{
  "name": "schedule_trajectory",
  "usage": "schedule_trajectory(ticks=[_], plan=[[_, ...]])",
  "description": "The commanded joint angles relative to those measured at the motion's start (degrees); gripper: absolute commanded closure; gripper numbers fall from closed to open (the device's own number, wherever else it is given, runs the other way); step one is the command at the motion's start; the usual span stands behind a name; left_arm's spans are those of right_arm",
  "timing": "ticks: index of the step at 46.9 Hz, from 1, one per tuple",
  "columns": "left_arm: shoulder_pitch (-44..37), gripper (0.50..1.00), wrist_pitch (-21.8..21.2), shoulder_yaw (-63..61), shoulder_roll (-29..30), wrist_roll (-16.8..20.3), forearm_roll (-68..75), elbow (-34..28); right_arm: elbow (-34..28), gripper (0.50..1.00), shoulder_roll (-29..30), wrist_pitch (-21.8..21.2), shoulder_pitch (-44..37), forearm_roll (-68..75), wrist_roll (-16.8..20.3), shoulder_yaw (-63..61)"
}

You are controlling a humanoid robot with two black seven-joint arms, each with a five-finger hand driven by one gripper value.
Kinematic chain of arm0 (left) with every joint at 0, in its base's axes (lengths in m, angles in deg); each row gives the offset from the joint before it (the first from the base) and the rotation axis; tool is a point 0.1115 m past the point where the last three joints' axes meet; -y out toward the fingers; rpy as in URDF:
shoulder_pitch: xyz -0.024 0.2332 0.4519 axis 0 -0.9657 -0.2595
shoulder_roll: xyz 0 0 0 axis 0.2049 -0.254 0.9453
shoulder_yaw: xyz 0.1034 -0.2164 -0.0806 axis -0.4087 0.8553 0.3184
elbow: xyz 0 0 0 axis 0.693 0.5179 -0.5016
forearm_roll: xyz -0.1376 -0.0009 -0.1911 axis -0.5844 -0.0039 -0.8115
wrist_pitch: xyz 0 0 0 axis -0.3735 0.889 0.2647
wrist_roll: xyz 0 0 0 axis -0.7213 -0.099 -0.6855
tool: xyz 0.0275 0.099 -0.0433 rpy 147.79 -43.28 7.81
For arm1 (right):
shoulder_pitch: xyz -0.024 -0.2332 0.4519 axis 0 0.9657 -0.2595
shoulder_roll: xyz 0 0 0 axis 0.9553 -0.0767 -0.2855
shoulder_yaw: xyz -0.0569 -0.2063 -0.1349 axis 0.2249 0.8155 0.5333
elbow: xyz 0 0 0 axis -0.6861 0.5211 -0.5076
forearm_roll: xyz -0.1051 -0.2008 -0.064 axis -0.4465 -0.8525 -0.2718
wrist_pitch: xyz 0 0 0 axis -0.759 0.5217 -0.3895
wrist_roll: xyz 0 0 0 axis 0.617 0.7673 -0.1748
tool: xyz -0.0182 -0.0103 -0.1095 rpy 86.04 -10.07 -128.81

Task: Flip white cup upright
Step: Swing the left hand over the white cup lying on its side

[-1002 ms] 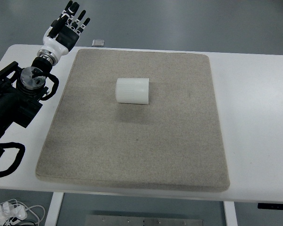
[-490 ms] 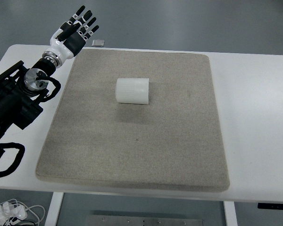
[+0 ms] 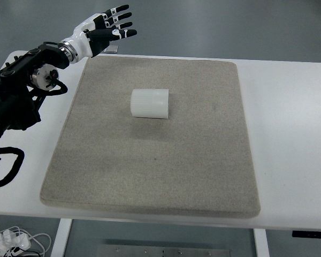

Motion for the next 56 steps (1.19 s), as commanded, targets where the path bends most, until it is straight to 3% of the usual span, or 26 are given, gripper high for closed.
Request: schedule_trajectory(ticks=[1,27,40,56], plan=[[0.0,0.508,0.0,-1.2,1.6,0.4,4.4,3.1,0.0,0.548,0.0,0.0,0.0,0.0,0.0,0.0],[5.0,0.508,0.1,-17.4,13.7,0.3,32.5,28.8,0.0,0.548,0.0,0.0,0.0,0.0,0.0,0.0],[7.8,0.508,2.2,-22.9,13.7,-0.4,37.6,31.5,0.0,0.548,0.0,0.0,0.0,0.0,0.0,0.0],[9.1,0.519,1.7,-26.5,13.2,-2.5,40.7,32.1,0.0,0.548,0.0,0.0,0.0,0.0,0.0,0.0]])
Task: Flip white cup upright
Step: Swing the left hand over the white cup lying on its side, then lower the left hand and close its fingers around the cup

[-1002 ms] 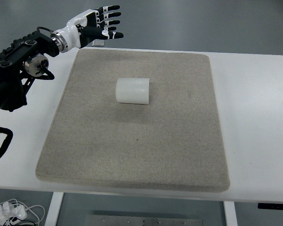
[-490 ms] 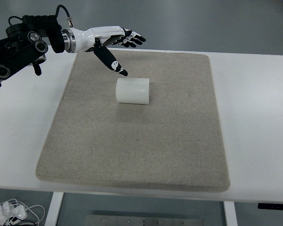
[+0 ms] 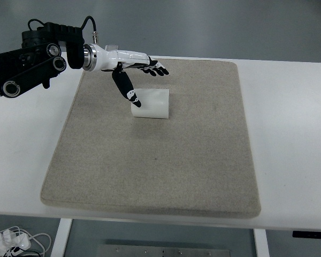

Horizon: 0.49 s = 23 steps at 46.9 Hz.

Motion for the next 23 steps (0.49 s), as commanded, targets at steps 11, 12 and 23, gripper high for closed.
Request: schedule_trajectory(ticks=[11,12,23], plan=[[-0.3,0.519,-0.6,-0.2,-3.2,-2.4,1.0,-2.1,0.0,0.548,0.0,0.0,0.0,0.0,0.0,0.0],[-0.3,0.519,-0.6,-0.2,-3.5,-2.5,1.0,-2.5,0.0,0.548,0.0,0.0,0.0,0.0,0.0,0.0],[-0.8,0.521,-0.6,-0.2,-7.2,-2.6,2.4,-6.6,0.0,0.548,0.0,0.0,0.0,0.0,0.0,0.0]])
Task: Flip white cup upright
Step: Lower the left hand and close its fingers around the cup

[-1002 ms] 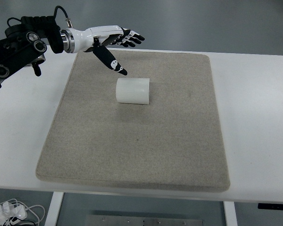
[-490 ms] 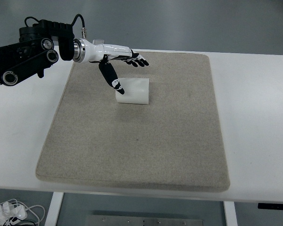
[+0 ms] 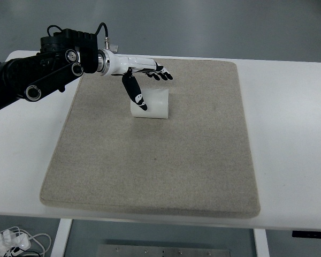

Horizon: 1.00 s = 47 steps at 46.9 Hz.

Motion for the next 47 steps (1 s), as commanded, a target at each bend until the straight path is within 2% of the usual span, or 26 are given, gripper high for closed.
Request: schedule_trajectory(ticks=[1,8,30,36,47], plan=[[-0.2,0.521,0.0,0.0,-1.0,0.0,1.4,-1.4,0.0,0.548,0.0,0.0,0.0,0.0,0.0,0.0],[-0.4,0.523,-0.3,0.0,-3.2,0.1,2.6,-3.6,0.0,0.548,0.0,0.0,0.0,0.0,0.0,0.0],[-1.1,0.529,-3.9,-3.4,-6.0,0.1,3.4,-4.6,0.0,0.548,0.0,0.0,0.0,0.0,0.0,0.0],[-1.2,0.574,-3.9,-3.4,-6.2,0.2,3.6,-5.6,0.0,0.548,0.0,0.0,0.0,0.0,0.0,0.0],[-1.2,0.758,-3.9,-3.7,-6.5,0.1,3.9,-5.7,0.0,0.548,0.0,0.0,0.0,0.0,0.0,0.0]])
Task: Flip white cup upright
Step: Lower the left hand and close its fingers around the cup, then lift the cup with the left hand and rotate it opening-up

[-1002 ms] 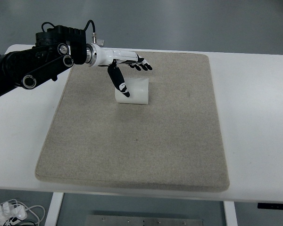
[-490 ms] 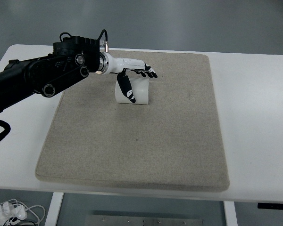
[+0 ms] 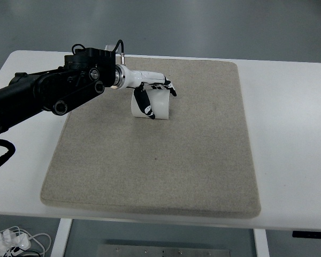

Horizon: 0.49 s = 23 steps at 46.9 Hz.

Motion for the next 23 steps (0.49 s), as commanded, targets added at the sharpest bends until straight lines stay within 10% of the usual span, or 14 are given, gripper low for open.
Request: schedule_trajectory(ticks=[1,7,23], plan=[[0.0,0.763,0.0,-0.6,0.0,-0.1,0.0,0.0,0.0,0.548,0.0,0.0,0.0,0.0,0.0,0.0],[0.0,0.906,-0.2,-1.3,0.1,0.0,-0.5,0.0,0.0,0.548,0.0,0.0,0.0,0.0,0.0,0.0],[0.2,0.941,0.3,0.8,0.5,0.4,-10.2,0.2,0.0,0.548,0.0,0.0,0.0,0.0,0.0,0.0]])
